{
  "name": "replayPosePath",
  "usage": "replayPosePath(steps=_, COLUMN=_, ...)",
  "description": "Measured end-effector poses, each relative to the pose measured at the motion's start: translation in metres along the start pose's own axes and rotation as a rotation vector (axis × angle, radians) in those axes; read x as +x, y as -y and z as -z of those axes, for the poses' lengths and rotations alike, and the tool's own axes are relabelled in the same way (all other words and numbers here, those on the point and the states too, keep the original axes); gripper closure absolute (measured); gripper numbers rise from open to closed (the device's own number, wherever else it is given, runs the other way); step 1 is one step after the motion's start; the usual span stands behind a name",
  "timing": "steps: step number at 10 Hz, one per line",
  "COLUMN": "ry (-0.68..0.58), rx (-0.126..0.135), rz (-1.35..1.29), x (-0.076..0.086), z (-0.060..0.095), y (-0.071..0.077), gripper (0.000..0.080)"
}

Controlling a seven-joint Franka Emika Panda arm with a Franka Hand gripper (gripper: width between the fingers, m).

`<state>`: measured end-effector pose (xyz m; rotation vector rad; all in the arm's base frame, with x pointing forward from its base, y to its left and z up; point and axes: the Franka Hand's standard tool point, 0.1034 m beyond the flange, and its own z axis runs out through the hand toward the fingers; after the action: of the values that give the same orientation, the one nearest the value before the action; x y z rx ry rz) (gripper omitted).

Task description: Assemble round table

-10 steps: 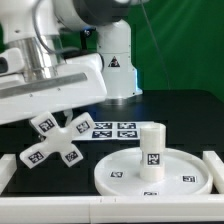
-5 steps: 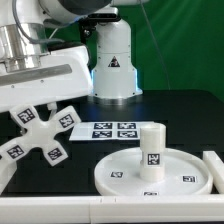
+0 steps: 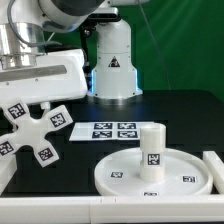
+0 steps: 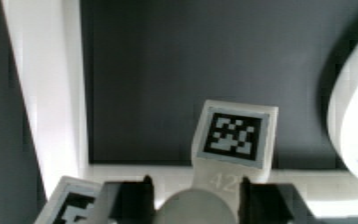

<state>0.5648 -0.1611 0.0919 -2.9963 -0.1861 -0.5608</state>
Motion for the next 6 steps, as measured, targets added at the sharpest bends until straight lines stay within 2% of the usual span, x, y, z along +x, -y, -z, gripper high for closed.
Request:
replayPosePath(steps=1, ry=-0.012, rx=-0.016, rz=0.009, x=0.009, z=-0.005, y=-0.001, gripper=0.0574)
replayPosePath(steps=2, ry=-0.024, rx=-0.053, rz=0.036, x=0.016, z=-0.013, y=-0.007, gripper=0.0574)
replayPosePath(steps=3, ry=-0.037, rx=-0.075, rz=0.053, x=0.021, z=-0.018, y=-0.015, gripper=0.0574)
replayPosePath(steps=6, ry=-0.018, rx=-0.078, rz=0.059, x=0.018, z=-0.018, y=-0.017, gripper=0.0574)
